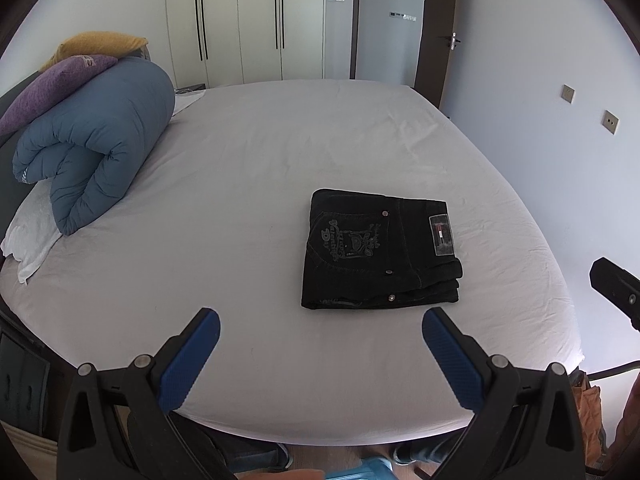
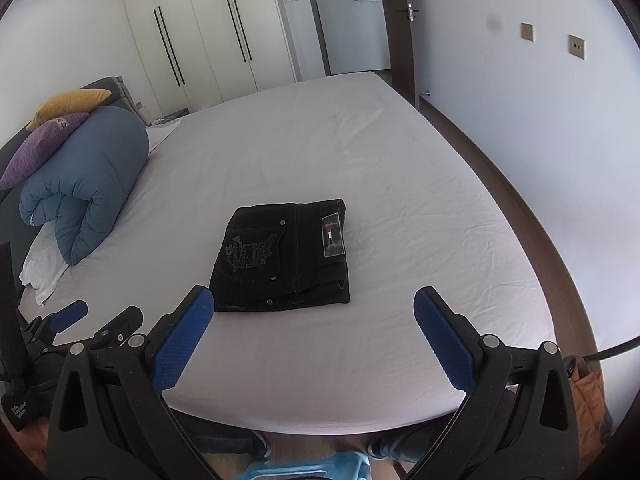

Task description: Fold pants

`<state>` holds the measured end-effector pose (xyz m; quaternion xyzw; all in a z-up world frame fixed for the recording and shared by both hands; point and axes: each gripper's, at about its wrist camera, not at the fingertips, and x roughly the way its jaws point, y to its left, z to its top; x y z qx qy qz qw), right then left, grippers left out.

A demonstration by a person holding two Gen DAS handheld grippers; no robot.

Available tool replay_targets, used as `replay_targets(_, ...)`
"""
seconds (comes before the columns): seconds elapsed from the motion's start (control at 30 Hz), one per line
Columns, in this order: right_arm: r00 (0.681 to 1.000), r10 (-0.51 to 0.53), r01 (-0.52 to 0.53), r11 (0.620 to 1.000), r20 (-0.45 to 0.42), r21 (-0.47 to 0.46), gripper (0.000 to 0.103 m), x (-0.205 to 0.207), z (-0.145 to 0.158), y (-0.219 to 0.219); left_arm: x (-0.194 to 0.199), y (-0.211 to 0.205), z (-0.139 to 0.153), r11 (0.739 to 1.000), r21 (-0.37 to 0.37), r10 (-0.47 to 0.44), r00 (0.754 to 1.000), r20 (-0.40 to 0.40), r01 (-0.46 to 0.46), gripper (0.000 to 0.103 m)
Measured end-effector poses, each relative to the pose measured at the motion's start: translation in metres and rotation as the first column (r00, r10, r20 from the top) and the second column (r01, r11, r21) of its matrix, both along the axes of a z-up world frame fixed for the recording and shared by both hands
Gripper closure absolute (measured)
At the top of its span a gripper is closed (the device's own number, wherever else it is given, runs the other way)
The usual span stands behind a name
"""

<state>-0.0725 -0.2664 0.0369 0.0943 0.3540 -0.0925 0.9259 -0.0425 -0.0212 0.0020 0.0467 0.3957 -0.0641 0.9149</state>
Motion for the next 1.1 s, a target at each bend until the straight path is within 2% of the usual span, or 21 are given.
replay_targets(1.1,0.999,0.036,-0.036,0.999,-0.027,-0.004,0.001,0.009,-0.014,0.014,0.0,0.001,-0.011,1.0,-0.004,0.016,1.0,-0.025,-0.016,0.0)
